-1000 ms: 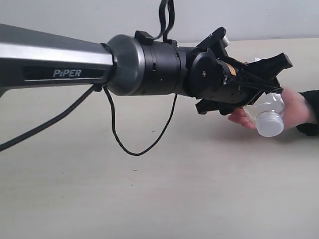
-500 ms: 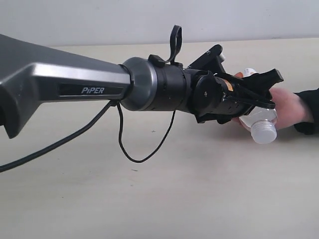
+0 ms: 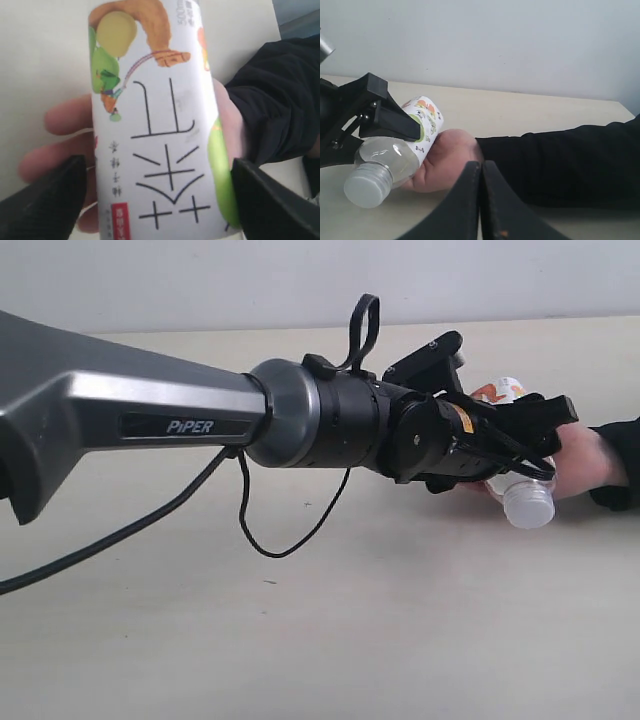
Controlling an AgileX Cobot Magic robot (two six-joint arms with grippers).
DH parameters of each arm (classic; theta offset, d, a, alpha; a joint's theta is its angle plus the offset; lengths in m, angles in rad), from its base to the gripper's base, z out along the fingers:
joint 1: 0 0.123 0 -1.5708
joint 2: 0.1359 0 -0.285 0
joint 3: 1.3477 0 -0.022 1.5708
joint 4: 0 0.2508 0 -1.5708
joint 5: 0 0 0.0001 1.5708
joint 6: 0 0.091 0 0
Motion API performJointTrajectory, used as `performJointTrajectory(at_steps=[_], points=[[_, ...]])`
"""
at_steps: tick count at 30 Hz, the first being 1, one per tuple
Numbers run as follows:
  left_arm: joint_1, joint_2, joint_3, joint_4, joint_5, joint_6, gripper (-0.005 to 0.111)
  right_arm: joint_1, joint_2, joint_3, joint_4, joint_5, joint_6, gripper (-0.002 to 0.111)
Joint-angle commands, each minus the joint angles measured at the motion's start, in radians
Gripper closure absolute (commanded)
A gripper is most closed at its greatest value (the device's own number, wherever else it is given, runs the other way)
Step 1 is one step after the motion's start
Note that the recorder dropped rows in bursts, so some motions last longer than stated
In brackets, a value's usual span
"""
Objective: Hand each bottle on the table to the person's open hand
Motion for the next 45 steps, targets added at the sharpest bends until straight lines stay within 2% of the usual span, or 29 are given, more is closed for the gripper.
performJointTrajectory(at_steps=[1,9,17,27,31,33,36,41,45], points=[[-0.008,0.005,-0.004,0.024,-0.01,0.015,0.024,-0.002,-0.007,0.005,0.001,-0.004,-0.004,0.107],[-0.008,-0.008,-0.004,0.037,-0.01,0.03,0.024,-0.002,-0.007,0.005,0.001,-0.004,-0.004,0.107],[-0.006,-0.083,-0.004,0.056,0.061,0.085,0.024,-0.002,-0.007,0.005,0.001,-0.004,-0.004,0.107],[0.011,-0.167,-0.004,0.072,0.224,0.211,0.024,-0.002,-0.007,0.005,0.001,-0.004,-0.004,0.107],[0.025,-0.225,-0.004,0.079,0.33,0.326,0.027,-0.002,-0.007,0.005,0.001,-0.004,-0.004,0.107],[0.035,-0.253,-0.004,0.095,0.38,0.395,0.035,-0.002,-0.007,0.005,0.001,-0.004,-0.004,0.107],[0.046,-0.298,-0.004,0.099,0.46,0.497,0.056,-0.002,-0.007,0.005,0.001,-0.004,-0.004,0.107],[0.059,-0.368,-0.004,0.124,0.582,0.626,0.105,-0.002,-0.007,0.005,0.001,-0.004,-0.004,0.107],[0.073,-0.416,-0.004,0.178,0.657,0.654,0.107,-0.002,-0.007,0.005,0.001,-0.004,-0.004,0.107]])
